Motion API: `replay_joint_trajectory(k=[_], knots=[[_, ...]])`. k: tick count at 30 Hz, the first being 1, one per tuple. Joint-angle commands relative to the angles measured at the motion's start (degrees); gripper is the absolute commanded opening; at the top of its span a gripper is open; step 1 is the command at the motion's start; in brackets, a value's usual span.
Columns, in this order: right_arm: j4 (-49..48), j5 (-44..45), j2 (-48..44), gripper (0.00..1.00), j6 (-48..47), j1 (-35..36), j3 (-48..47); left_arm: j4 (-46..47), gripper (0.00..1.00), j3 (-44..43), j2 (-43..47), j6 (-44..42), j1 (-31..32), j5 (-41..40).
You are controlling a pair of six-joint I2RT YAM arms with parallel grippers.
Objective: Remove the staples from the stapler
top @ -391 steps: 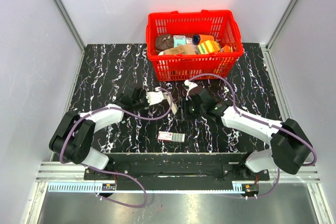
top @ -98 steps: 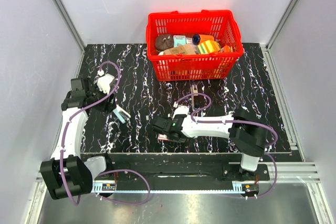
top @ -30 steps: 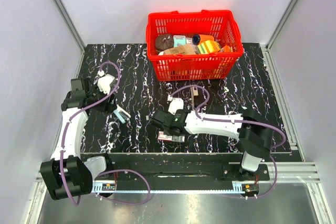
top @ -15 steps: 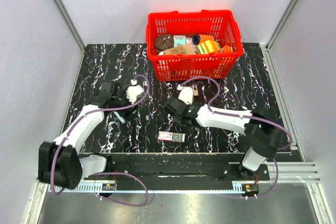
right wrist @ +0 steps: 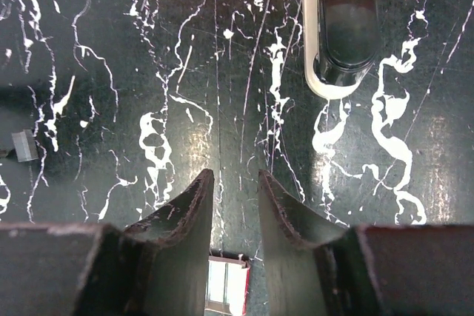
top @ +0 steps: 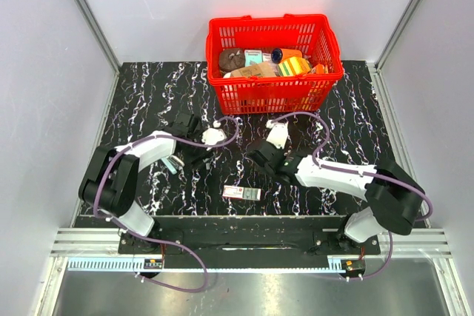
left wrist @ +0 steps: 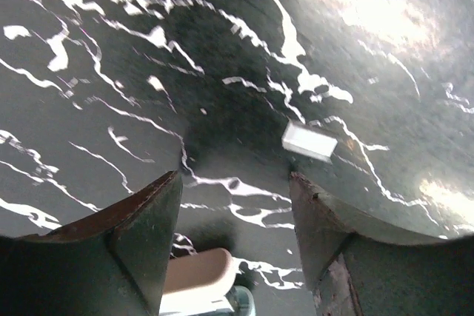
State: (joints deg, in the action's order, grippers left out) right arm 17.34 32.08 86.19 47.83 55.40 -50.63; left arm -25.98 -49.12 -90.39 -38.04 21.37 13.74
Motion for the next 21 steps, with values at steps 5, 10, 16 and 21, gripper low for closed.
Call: replay_joint_trajectory(k=[5,10,16,21], knots=[[-7.1,-0.9,-5.7,0.36,-1.3,-2.0,4.2,3.7,0.65,-4.9,-2.9,-1.3,2.4,-5.1],[-8.7,-3.2,-5.9,0.37,-1.9,-3.6,5.3,2.0,0.66,-5.2,-3.1,-2.0,5.7,-5.1],[-9.6,-5.4,-5.7,0.37,-2.4,-4.8,5.8,-0.4,0.66,-5.0,-2.3,-1.7,7.7,-4.5],[-10.3,-6.1,-5.2,0.37,-2.7,-5.2,5.8,-1.0,0.66,-6.0,-1.5,-0.2,7.8,-4.1]])
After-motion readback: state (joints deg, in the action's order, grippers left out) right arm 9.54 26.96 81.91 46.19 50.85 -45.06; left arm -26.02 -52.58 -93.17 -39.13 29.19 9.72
